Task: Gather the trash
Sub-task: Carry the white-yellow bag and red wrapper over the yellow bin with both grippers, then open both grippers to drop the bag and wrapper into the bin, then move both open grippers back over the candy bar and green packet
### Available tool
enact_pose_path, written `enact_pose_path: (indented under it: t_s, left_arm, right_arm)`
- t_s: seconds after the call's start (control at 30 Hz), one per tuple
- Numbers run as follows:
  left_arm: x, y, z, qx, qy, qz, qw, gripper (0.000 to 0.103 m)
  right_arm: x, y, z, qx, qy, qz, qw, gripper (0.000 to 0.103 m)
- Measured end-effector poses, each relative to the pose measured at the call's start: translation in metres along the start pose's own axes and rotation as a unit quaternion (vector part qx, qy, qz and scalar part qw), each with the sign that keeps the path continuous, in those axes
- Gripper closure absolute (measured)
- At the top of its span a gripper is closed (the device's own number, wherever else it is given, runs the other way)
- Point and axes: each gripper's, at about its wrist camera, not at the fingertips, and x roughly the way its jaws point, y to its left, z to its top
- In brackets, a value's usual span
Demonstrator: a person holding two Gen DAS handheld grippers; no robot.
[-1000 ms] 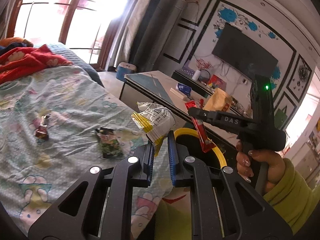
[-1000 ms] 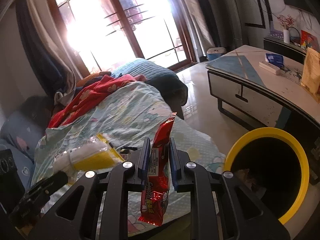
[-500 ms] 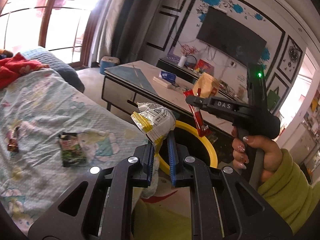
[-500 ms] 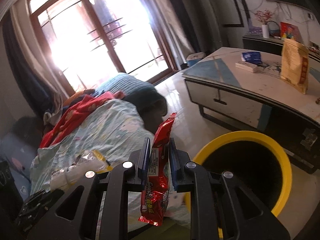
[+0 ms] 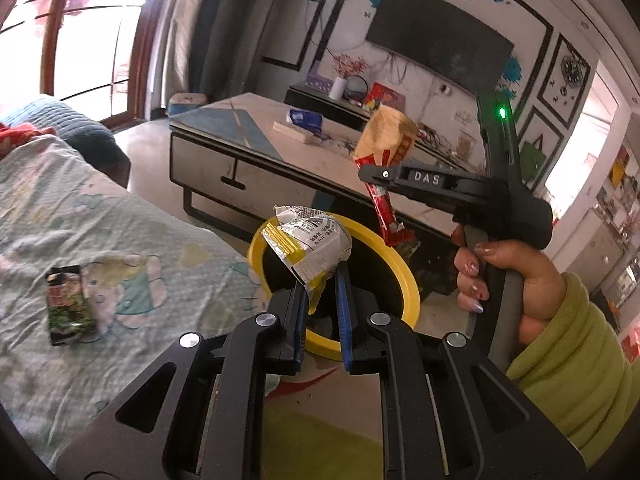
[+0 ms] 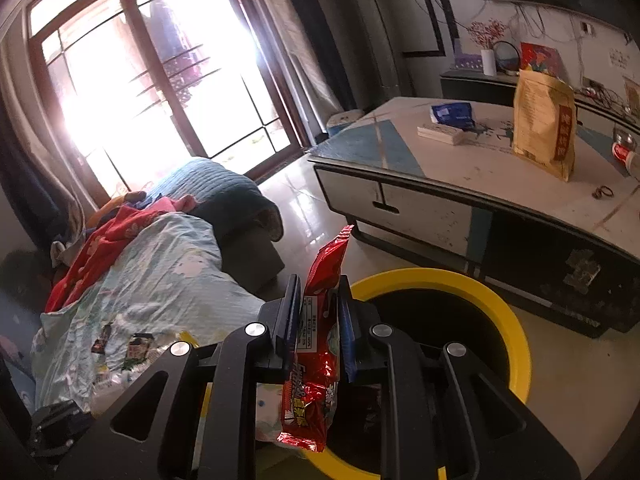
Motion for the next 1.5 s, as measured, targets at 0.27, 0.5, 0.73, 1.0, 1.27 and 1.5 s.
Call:
enact_pose_path:
  t_s: [0.27,0.5,0.73,1.0,1.27,1.5]
  left_arm:
    - [0.035,-0.014,-0.004,0.015,0.032,-0.014,0.9993,0.095]
    - [0.073,-0.021,-0.012,0.019,0.071,-0.025,0.9970,0.095]
    - [0.101,-0.031,-0.013,0.038,0.096,-0.028,0.9943,0.093]
    - [0.108,-0.035,-0.015,0.051,0.100,-0.023,0.9935,0.063]
    - [0.071,-0.028,-0.010,0.059,0.044,0.015,0.9972,0.019]
    - [0.028,-0.002,-0.008,0.022,0.003,0.057,0.9981,0.011]
  right_arm:
    - [0.008,-0.036,0.000,0.030,0.015,-0.009,0.999,0.084]
    - [0.012,-0.059,-0.003,0.053,0.024,-0.014,0.998,0.083]
    - [0.020,-0.078,-0.008,0.073,0.040,-0.019,0.996,0.081]
    - [0.025,-0.095,-0.014,0.096,0.047,-0.032,0.994,0.064]
    - [0.020,-0.088,-0.012,0.096,0.032,-0.028,0.994,0.059]
    - [0.010,-0.057,-0.007,0.067,0.018,-0.012,0.998,0.050]
